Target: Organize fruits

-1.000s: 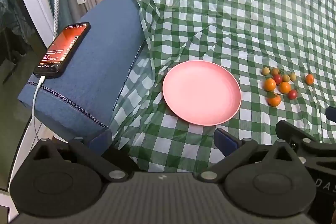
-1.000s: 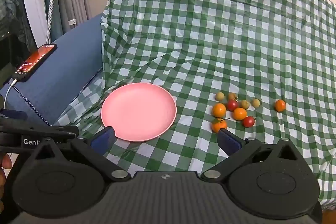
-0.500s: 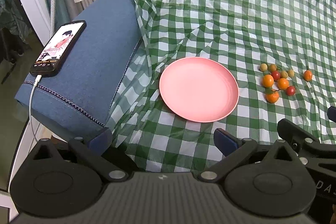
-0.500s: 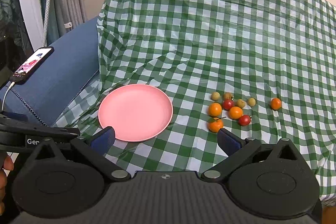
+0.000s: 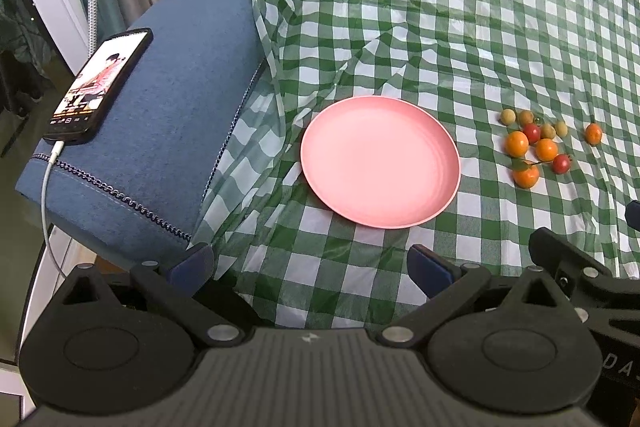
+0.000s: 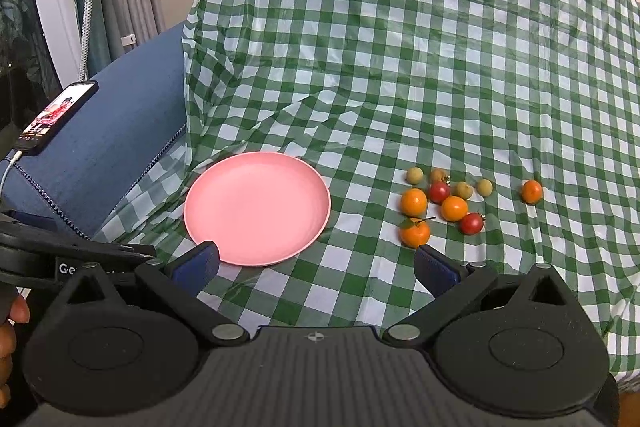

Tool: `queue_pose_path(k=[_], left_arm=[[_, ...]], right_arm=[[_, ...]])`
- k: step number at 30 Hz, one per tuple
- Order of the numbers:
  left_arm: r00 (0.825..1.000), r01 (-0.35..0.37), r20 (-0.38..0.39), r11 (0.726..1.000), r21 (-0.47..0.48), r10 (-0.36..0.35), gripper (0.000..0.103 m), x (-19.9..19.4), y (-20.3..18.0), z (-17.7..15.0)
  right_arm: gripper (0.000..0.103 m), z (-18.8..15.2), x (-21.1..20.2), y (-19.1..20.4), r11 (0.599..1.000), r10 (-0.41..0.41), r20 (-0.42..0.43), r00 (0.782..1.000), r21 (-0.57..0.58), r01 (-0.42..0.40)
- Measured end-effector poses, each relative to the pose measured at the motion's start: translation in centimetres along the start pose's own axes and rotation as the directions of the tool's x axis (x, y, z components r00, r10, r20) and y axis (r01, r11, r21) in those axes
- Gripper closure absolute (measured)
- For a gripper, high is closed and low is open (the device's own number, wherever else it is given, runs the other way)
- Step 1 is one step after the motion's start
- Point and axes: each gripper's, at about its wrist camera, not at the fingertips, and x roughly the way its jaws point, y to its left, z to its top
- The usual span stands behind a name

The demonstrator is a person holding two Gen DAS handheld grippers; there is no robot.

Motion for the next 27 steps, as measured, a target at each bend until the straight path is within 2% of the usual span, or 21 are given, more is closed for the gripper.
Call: queue_pose_path(k=[16, 23, 27], left_arm=[[0.999, -0.014, -0.042, 0.999, 0.032, 0.016, 0.000, 1.7, -1.8, 0.9], [0.997, 0.011, -0.078, 0.997, 0.074, -0.005, 0.000, 2.4, -4.5, 1.5], [0.991, 0.068, -0.123, 0.994, 0.090, -0.056, 0.000, 2.9, -6.7, 2.2]], right_arm=[[0.001, -0.4, 2.0, -2.1, 0.998, -0.016, -0.007, 1.000, 0.057, 0.016], [0.001, -0.8, 1.9, -4.8, 0.990, -0.074, 0.000, 0.997, 0.121, 0.073], [0.001, -1.4, 1.6, -7.4, 0.979, -0.140, 0.025, 0.990, 0.155, 0.135]])
